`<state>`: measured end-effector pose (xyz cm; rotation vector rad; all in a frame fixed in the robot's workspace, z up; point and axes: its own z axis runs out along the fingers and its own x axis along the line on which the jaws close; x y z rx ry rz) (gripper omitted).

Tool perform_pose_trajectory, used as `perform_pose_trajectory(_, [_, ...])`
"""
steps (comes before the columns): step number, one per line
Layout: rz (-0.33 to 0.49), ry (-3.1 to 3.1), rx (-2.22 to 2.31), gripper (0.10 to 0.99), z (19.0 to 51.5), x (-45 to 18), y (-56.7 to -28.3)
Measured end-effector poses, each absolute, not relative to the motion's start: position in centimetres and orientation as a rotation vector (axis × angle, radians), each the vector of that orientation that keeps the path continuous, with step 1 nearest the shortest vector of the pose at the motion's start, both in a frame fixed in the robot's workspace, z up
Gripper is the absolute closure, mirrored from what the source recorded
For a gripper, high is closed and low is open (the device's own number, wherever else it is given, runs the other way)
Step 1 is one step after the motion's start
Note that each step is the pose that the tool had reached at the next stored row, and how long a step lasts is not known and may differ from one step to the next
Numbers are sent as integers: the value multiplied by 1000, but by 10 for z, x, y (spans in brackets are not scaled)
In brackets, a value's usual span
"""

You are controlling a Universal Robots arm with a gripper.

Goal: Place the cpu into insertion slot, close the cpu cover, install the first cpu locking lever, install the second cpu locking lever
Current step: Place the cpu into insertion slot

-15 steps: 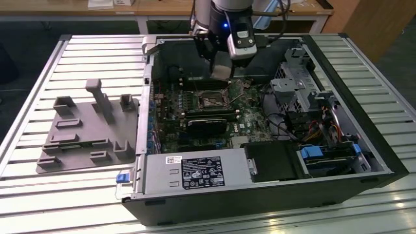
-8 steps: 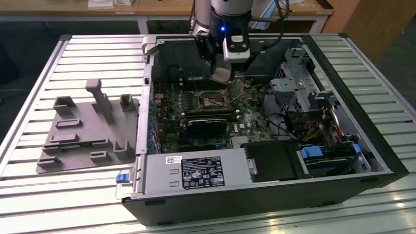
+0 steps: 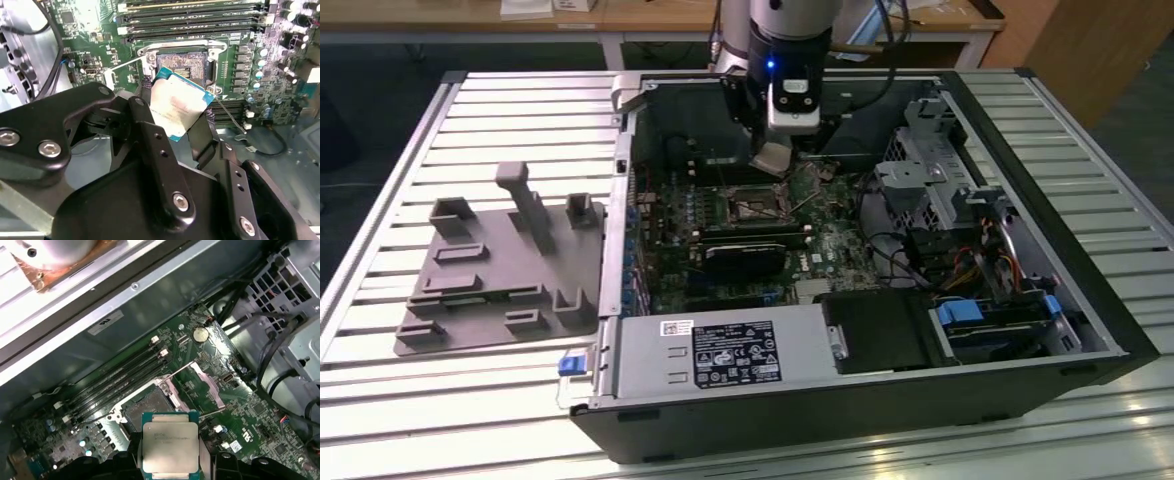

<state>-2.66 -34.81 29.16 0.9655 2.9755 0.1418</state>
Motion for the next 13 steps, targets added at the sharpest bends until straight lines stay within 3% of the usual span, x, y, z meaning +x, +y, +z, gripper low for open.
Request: perform_pose_trajectory(13, [137, 2864, 1236, 549, 278, -30, -348])
